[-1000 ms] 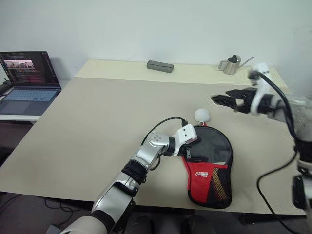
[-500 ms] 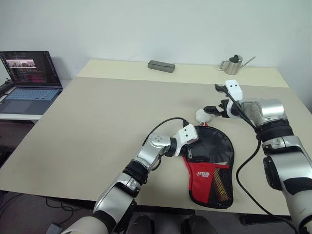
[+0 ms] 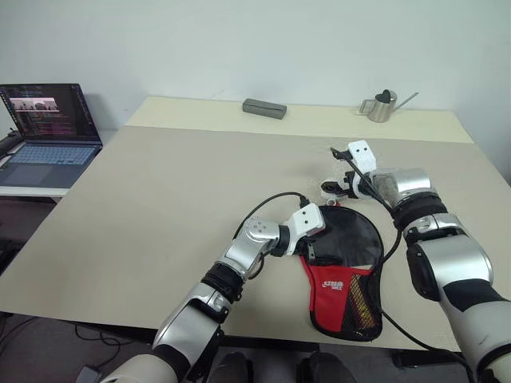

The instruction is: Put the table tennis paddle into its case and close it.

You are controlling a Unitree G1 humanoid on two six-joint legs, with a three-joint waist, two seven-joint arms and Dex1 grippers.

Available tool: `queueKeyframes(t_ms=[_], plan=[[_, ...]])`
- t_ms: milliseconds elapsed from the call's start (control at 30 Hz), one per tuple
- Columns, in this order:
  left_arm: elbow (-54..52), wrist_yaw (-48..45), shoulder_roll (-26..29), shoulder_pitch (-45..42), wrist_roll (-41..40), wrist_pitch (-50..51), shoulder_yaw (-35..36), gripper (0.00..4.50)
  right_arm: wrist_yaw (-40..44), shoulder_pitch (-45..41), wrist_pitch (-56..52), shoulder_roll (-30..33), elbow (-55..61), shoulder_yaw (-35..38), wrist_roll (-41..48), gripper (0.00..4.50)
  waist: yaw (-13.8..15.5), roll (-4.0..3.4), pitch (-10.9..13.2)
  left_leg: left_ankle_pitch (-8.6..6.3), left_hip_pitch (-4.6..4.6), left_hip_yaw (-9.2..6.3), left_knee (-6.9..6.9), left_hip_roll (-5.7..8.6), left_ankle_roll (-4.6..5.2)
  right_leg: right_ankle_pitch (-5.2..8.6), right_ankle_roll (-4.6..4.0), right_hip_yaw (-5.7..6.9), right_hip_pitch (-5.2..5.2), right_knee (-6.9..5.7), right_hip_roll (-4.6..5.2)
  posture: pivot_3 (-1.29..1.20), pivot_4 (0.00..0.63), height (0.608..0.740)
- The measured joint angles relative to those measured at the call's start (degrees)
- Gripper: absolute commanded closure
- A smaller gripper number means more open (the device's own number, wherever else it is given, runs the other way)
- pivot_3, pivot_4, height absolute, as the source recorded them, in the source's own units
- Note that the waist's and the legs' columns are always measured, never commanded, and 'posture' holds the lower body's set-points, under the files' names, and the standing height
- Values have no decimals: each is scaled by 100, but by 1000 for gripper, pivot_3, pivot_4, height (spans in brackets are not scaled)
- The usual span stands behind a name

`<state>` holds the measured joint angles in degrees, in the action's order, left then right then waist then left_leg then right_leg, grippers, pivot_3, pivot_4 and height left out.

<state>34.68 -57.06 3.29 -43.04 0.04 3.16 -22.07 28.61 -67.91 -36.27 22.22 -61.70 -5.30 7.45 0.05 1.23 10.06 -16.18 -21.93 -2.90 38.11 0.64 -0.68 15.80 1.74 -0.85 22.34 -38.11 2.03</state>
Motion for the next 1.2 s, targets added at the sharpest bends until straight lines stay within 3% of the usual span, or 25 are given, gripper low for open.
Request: queueKeyframes(t_ms=[167,233,533,667,733,1200], plan=[[16,15,-8,-1,11,-15,0,18,5,-4,186,-68,-203,20,-188,0,-3,-1,-1,1,0,0,0,1,2,-1,1,0,0,-1,1,0,150,740],[20,16,-9,-1,13,-21,1,0,6,-5,204,-112,-228,53,-219,389,-3,-2,-1,2,1,-1,0,2,2,-1,2,0,0,-2,2,0,150,740],[100,17,-17,-5,18,-116,1,0,9,-5,205,-222,-232,201,-239,3263,-3,-5,-3,3,2,-2,0,5,4,-2,3,0,-3,-1,4,0,150,740],[116,17,-16,-6,22,-114,1,0,-3,-5,206,-223,-230,247,-242,4153,-3,-10,-6,4,4,-3,0,6,5,-2,4,0,-4,-2,4,0,150,740],[124,17,-14,-6,27,-115,1,0,-37,-4,206,-219,-231,302,-242,4313,-3,-12,-8,4,4,-3,0,6,6,-2,4,0,-5,-2,4,0,150,740],[481,10,-92,-236,240,-252,-98,0,-107,124,41,-60,-114,506,-215,4321,2,-27,-28,17,6,-13,0,42,28,-11,24,2,-17,3,20,0,150,740]])
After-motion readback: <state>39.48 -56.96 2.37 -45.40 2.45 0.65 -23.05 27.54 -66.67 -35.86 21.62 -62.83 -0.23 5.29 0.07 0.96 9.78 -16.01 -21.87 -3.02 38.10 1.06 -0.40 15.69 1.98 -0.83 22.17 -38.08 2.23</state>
